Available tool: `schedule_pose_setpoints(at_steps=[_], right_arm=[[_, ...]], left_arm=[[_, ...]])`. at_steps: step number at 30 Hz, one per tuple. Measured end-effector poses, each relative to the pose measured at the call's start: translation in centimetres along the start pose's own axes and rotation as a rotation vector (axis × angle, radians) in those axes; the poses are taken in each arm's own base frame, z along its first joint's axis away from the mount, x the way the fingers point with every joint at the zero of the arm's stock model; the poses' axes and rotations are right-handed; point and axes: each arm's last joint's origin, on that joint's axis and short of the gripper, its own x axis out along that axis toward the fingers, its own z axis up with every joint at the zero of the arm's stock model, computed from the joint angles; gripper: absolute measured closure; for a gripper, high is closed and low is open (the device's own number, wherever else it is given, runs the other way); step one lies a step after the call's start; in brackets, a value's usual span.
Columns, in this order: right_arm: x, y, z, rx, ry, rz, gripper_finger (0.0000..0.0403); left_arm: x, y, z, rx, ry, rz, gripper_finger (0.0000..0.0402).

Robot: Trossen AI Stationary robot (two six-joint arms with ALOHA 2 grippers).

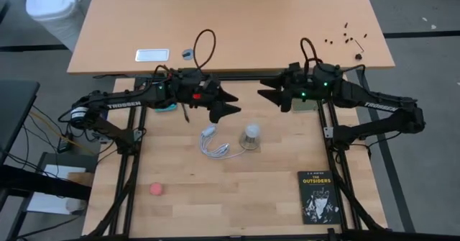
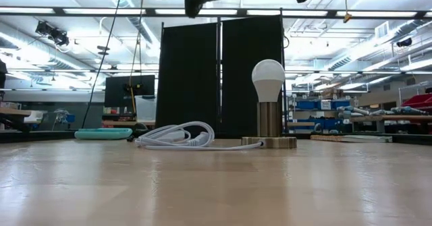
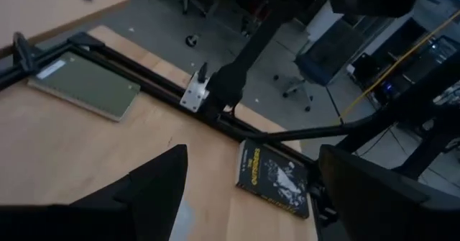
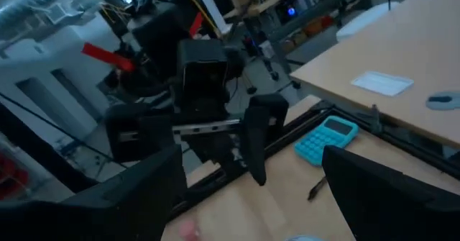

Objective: Screw lightbulb
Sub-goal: Insert the white lightbulb into the desk lamp

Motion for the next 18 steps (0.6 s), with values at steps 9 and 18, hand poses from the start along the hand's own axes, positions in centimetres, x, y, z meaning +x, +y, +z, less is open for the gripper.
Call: schedule_pose_setpoints(at_steps=[9, 18], right_arm=[[-0.2, -0.2, 0.1, 0.056, 0.064, 0.004, 0.0077], [-0.4, 0.4, -0.2, -0.015, 0.297, -0.091, 0.0106]], left_arm=[[-0.4, -0.8, 1.3, -0.038, -0.050, 0.000, 0.0103], [-0.5, -0.5, 0.5, 0.037, 0.068, 0.025, 0.0140]])
